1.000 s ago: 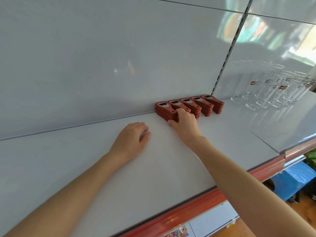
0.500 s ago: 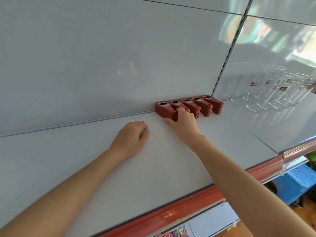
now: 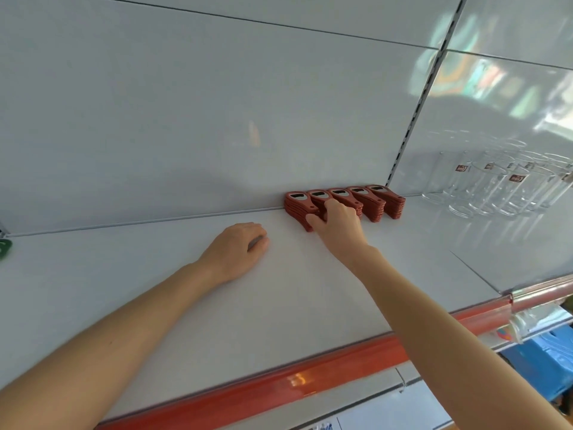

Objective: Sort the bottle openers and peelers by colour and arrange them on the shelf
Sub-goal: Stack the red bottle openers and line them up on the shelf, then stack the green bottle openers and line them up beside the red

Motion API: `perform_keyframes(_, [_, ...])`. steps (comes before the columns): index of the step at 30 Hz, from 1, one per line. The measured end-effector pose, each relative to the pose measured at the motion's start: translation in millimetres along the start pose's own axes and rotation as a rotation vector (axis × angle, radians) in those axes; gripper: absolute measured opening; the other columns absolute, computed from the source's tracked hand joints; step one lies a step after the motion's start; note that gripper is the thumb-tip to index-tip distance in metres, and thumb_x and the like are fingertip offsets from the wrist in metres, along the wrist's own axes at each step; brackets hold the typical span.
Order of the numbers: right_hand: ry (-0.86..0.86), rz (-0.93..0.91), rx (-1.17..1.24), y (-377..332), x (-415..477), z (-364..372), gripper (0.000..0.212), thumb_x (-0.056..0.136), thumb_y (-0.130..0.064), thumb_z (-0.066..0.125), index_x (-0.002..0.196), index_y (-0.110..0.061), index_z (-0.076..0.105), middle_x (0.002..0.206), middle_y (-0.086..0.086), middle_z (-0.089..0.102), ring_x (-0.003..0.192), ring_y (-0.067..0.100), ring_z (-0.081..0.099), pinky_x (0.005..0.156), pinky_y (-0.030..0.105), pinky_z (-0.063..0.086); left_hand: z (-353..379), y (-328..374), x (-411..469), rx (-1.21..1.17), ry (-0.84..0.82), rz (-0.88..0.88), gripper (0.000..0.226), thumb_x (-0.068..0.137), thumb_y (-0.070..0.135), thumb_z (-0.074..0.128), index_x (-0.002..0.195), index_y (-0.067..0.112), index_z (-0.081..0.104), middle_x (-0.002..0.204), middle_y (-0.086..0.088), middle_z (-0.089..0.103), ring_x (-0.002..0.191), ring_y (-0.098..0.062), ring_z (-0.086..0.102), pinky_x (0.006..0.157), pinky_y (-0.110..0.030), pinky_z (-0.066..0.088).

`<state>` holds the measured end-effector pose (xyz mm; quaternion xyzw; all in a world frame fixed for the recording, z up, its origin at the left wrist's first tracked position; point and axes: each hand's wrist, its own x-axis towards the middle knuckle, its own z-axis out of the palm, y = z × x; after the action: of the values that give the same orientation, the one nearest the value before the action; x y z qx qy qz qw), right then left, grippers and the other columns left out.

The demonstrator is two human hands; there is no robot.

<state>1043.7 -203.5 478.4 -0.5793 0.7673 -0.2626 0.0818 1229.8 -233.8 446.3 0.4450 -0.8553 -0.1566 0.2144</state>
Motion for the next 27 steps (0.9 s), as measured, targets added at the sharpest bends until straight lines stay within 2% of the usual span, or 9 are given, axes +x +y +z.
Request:
perform_keyframes(3, [-0.011, -0.059, -0.034, 2, -9, -17, 0.025, 0.088, -0.030, 0.052, 0.086, -0.005, 0.049, 0.081, 0.010, 0.057, 0.080, 0.029, 0.053, 0.063, 0.034, 0.038, -12, 1, -3, 0.079, -0.056, 0.017, 0.043, 0.091, 0.040, 0.040, 0.101, 0.003, 0.059, 0.104, -0.010, 0.062, 0.099, -0.026, 0.055, 0.085, -0.030, 0.039])
perform_keyframes(5, [-0.047, -0.154, -0.016, -3, -16, -25, 0.029, 0.089, -0.030, 0.053, 0.098, -0.004, 0.057, 0.093, 0.012, 0.063, 0.092, 0.030, 0.058, 0.077, 0.037, 0.046, -26, 2, -13, 0.130, -0.034, 0.065, 0.042, 0.093, 0.038, 0.043, 0.120, 0.009, 0.057, 0.127, -0.006, 0.056, 0.119, -0.022, 0.049, 0.097, -0.026, 0.034])
perform_keyframes(7, [-0.092, -0.277, -0.012, -14, -24, -29, 0.031, 0.090, -0.032, 0.053, 0.103, -0.004, 0.059, 0.095, 0.010, 0.064, 0.093, 0.028, 0.057, 0.078, 0.034, 0.043, -41, 0, -30, 0.174, 0.029, 0.084, 0.042, 0.095, 0.038, 0.043, 0.128, 0.014, 0.052, 0.135, 0.001, 0.051, 0.126, -0.016, 0.044, 0.099, -0.021, 0.029])
perform_keyframes(10, [-0.157, -0.430, -0.019, -42, -30, -22, 0.036, 0.091, -0.036, 0.052, 0.112, -0.008, 0.059, 0.095, -0.005, 0.062, 0.093, 0.019, 0.053, 0.065, 0.019, 0.033, -69, -4, -69, 0.219, 0.135, 0.042, 0.052, 0.086, 0.046, 0.038, 0.119, 0.013, 0.061, 0.120, -0.001, 0.062, 0.112, -0.021, 0.056, 0.092, -0.025, 0.039])
perform_keyframes(12, [-0.205, -0.511, -0.009, -65, -33, -11, 0.041, 0.092, -0.038, 0.051, 0.124, -0.013, 0.054, 0.117, -0.003, 0.060, 0.110, 0.016, 0.051, 0.073, 0.013, 0.028, -83, -18, -97, 0.283, 0.187, 0.035, 0.051, 0.084, 0.047, 0.039, 0.105, 0.010, 0.068, 0.102, -0.003, 0.070, 0.093, -0.024, 0.066, 0.081, -0.029, 0.046])
perform_keyframes(14, [-0.249, -0.594, -0.005, -93, -36, 4, 0.044, 0.092, -0.039, 0.050, 0.129, -0.015, 0.051, 0.129, 0.000, 0.055, 0.120, 0.015, 0.048, 0.086, 0.016, 0.028, -97, -33, -127, 0.329, 0.189, -0.058, 0.050, 0.084, 0.045, 0.037, 0.098, 0.010, 0.070, 0.093, -0.003, 0.071, 0.085, -0.024, 0.068, 0.074, -0.030, 0.047])
perform_keyframes(20, [-0.374, -0.776, 0.035, -187, -60, 60, 0.043, 0.092, -0.039, 0.050, 0.128, -0.017, 0.051, 0.128, 0.001, 0.054, 0.119, 0.016, 0.049, 0.086, 0.016, 0.029, -141, -77, -223, 0.426, 0.215, -0.315, 0.044, 0.083, 0.040, 0.043, 0.094, 0.008, 0.071, 0.088, -0.005, 0.072, 0.079, -0.022, 0.069, 0.066, -0.033, 0.055])
perform_keyframes(24, [-0.427, -0.873, 0.093, -255, -89, 98, 0.040, 0.091, -0.036, 0.052, 0.126, -0.015, 0.054, 0.127, 0.002, 0.056, 0.116, 0.016, 0.052, 0.092, 0.020, 0.034, -171, -105, -286, 0.364, 0.263, -0.445, 0.045, 0.085, 0.041, 0.043, 0.099, 0.007, 0.070, 0.092, -0.006, 0.071, 0.083, -0.025, 0.068, 0.072, -0.037, 0.056])
perform_keyframes(27, [-0.460, -0.933, 0.143, -303, -113, 127, 0.037, 0.092, -0.029, 0.054, 0.122, -0.010, 0.058, 0.124, 0.005, 0.060, 0.112, 0.018, 0.056, 0.092, 0.021, 0.037, -190, -123, -323, 0.349, 0.309, -0.475, 0.049, 0.084, 0.042, 0.037, 0.099, 0.009, 0.070, 0.093, -0.004, 0.071, 0.084, -0.021, 0.067, 0.075, -0.030, 0.052])
